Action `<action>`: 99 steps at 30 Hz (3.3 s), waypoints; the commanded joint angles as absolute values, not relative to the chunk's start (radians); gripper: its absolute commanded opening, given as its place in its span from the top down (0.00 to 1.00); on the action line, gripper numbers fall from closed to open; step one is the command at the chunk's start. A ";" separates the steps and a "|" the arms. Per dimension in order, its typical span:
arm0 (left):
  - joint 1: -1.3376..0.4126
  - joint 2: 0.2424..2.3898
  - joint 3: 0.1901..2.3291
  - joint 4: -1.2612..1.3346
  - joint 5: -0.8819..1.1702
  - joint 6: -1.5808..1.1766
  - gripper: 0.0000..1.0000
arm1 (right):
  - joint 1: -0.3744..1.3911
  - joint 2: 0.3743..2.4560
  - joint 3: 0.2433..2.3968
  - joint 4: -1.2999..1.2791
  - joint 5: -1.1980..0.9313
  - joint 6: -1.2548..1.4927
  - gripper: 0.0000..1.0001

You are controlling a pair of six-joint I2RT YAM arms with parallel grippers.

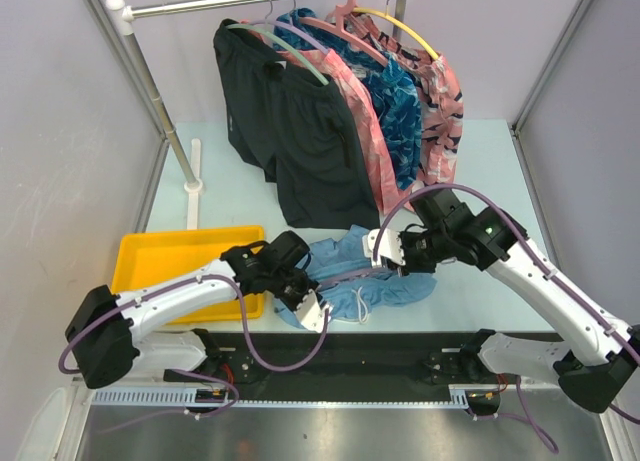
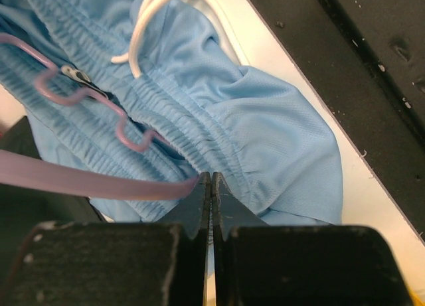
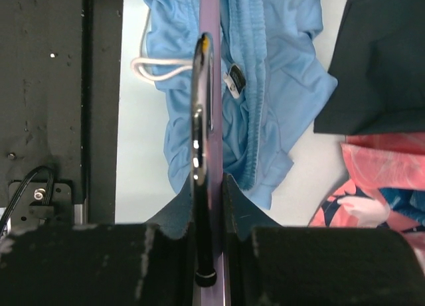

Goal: Place the shorts on the hanger

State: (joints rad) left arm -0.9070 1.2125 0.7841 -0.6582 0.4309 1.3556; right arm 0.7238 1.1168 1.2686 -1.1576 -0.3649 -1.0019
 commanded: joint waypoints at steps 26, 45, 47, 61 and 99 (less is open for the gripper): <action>-1.045 1.045 0.802 -0.506 0.350 1.408 1.00 | 0.719 1.284 1.207 -0.977 -0.730 -1.127 1.00; -0.752 1.086 1.002 -0.522 0.635 0.390 0.41 | 0.664 1.256 1.177 -0.882 -0.726 -1.072 1.00; -0.750 1.124 1.031 -0.608 0.653 0.423 0.45 | 0.669 1.250 1.177 -0.885 -0.726 -1.069 1.00; -0.684 1.028 0.942 -0.989 0.706 0.951 0.42 | 0.684 1.250 1.177 -0.904 -0.689 -1.097 1.00; -0.745 1.212 1.172 -0.916 0.675 0.973 1.00 | 0.716 1.278 1.177 -0.873 -0.678 -1.095 1.00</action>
